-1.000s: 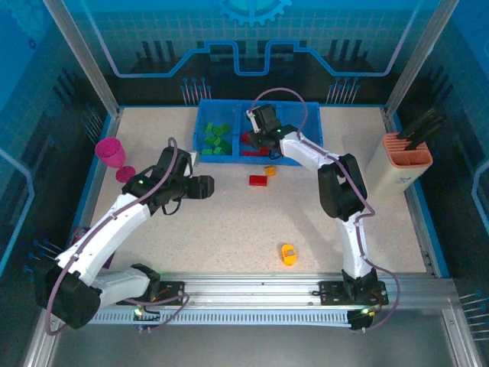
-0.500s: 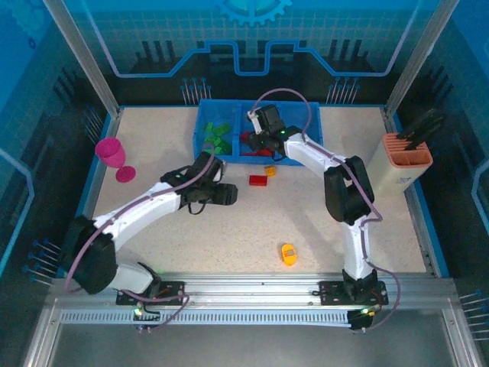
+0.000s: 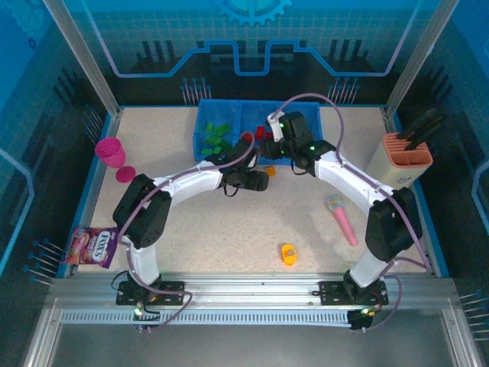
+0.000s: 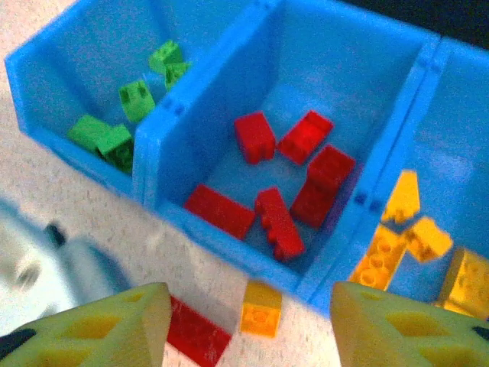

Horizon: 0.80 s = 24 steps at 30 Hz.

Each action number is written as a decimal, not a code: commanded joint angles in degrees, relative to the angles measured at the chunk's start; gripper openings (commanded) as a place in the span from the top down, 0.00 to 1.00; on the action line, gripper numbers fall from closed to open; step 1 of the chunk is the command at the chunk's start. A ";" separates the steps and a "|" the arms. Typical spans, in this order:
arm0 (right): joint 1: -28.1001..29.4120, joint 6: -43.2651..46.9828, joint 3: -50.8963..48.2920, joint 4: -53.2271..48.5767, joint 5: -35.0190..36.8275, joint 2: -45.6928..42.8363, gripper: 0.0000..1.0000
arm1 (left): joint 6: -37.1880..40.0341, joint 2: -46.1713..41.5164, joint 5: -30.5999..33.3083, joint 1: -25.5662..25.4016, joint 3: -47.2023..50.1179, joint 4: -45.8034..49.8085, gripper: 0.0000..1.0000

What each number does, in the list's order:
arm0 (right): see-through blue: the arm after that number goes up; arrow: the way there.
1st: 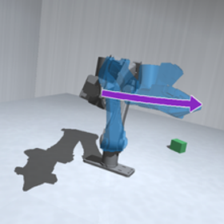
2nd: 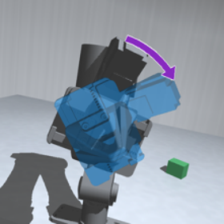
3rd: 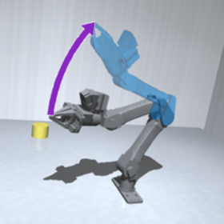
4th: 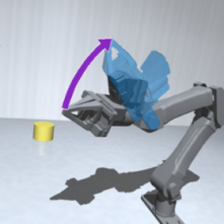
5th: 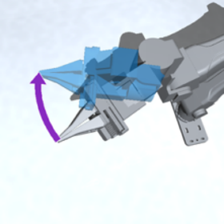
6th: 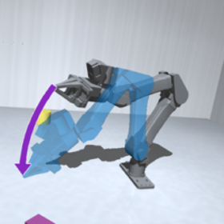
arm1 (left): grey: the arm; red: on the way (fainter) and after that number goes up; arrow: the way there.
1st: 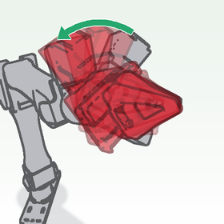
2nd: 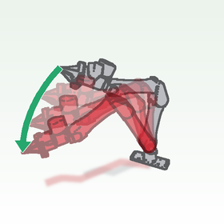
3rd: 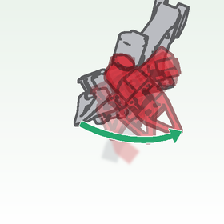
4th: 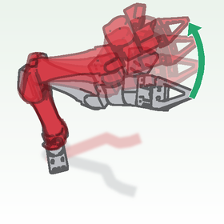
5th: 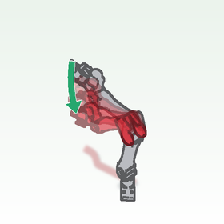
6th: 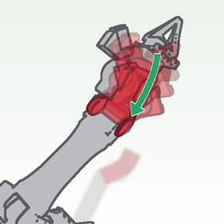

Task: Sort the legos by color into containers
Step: Pick up the lego from the center of the table.

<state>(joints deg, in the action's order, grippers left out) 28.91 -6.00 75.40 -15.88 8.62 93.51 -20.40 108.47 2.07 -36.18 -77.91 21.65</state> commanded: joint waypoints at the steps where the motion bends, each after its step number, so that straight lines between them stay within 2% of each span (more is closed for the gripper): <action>1: 0.47 -1.10 -4.15 -1.71 1.12 -5.00 0.37 | 2.42 2.67 2.18 -0.38 -3.98 1.76 0.20; 6: 0.44 -1.64 -9.68 -3.66 1.91 -10.07 0.27 | 3.33 6.01 3.96 -0.90 -7.51 3.03 0.15; 13: 0.10 -3.41 -13.34 -5.86 3.04 -14.39 0.15 | 3.97 10.24 7.49 -2.18 -11.59 5.40 0.14; 24: -2.32 -4.72 -15.86 -9.06 3.59 -21.56 0.10 | 3.66 15.38 11.44 -2.56 -15.29 7.52 0.14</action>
<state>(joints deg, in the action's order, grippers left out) 27.59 -9.67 60.55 -23.00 11.60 73.82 -17.61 122.34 11.46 -38.44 -90.72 26.98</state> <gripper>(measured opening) 0.900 0.859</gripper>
